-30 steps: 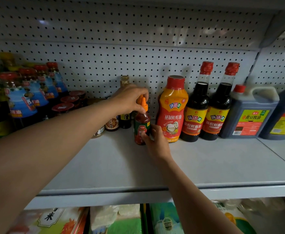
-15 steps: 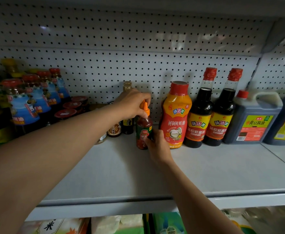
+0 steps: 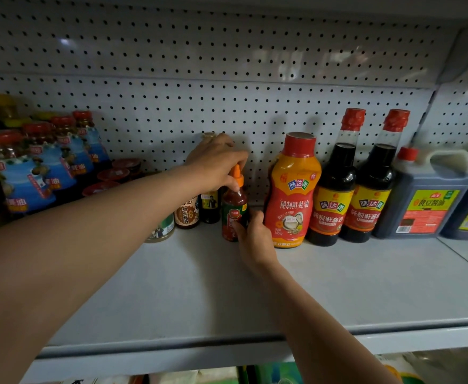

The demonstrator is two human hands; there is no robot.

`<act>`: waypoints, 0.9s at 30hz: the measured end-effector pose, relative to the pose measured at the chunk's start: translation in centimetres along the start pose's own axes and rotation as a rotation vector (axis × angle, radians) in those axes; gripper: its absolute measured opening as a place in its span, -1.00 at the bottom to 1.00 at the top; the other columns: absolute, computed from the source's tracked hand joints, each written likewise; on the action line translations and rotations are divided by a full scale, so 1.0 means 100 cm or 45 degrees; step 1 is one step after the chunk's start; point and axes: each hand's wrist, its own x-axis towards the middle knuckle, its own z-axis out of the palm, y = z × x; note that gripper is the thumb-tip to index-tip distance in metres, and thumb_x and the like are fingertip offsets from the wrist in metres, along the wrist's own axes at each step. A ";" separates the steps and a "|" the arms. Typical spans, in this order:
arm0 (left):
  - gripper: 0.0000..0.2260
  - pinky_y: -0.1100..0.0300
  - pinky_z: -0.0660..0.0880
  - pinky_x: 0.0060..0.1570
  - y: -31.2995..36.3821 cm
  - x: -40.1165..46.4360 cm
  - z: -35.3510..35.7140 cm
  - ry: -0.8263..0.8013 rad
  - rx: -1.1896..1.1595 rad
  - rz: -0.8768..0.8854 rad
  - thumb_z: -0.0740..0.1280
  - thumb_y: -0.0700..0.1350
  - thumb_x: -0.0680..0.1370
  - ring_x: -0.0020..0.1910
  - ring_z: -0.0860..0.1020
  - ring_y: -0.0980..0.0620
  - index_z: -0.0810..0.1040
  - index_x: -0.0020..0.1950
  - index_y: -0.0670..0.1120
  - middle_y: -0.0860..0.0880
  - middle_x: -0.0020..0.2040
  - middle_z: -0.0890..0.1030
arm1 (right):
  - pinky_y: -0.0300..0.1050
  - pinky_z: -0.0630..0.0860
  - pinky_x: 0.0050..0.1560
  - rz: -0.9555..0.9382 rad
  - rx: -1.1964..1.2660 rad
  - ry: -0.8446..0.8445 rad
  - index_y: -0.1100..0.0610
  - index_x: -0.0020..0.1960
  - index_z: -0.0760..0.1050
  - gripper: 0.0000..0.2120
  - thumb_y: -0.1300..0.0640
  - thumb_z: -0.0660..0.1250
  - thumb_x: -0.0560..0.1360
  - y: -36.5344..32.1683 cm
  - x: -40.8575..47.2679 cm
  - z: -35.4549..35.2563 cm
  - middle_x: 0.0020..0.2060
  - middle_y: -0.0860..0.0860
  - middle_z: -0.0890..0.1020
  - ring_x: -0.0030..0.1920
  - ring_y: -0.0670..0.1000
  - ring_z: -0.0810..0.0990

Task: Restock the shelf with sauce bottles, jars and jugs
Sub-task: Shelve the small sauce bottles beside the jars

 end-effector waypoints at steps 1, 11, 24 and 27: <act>-0.65 -0.06 0.30 0.27 0.000 0.002 -0.001 -0.008 0.034 0.006 0.53 0.09 0.38 0.43 0.23 -0.17 0.50 0.07 0.07 -0.06 0.45 0.30 | 0.09 0.50 0.00 0.002 -0.006 -0.005 0.26 0.26 0.32 -0.66 0.07 0.30 0.63 0.000 0.002 0.000 0.18 0.28 0.62 0.16 0.34 0.60; -0.66 -0.13 0.16 0.44 -0.016 0.024 0.003 -0.067 0.064 0.109 0.55 0.09 0.35 0.56 0.03 -0.17 0.45 -0.05 0.09 -0.05 0.59 0.10 | 0.15 0.51 0.13 -0.012 0.003 -0.057 0.25 0.39 0.26 -0.61 0.05 0.22 0.67 0.005 0.018 0.009 0.26 0.28 0.57 0.24 0.34 0.55; -0.62 -0.18 0.13 0.44 -0.032 0.031 0.011 -0.080 0.021 0.097 0.54 0.12 0.36 0.57 -0.05 -0.18 0.46 0.04 0.10 -0.05 0.59 0.09 | 0.12 0.42 0.37 0.017 0.186 -0.213 0.09 0.50 0.14 -0.54 0.00 0.20 0.68 0.008 0.033 0.008 0.38 0.16 0.51 0.39 0.19 0.48; -0.64 -0.19 0.17 0.41 -0.034 0.032 0.011 -0.080 0.006 0.084 0.54 0.13 0.35 0.57 -0.03 -0.17 0.44 -0.01 0.13 -0.04 0.58 0.12 | 0.11 0.42 0.40 0.042 0.236 -0.236 0.05 0.50 0.13 -0.53 0.00 0.21 0.67 0.009 0.037 0.009 0.41 0.13 0.49 0.42 0.16 0.45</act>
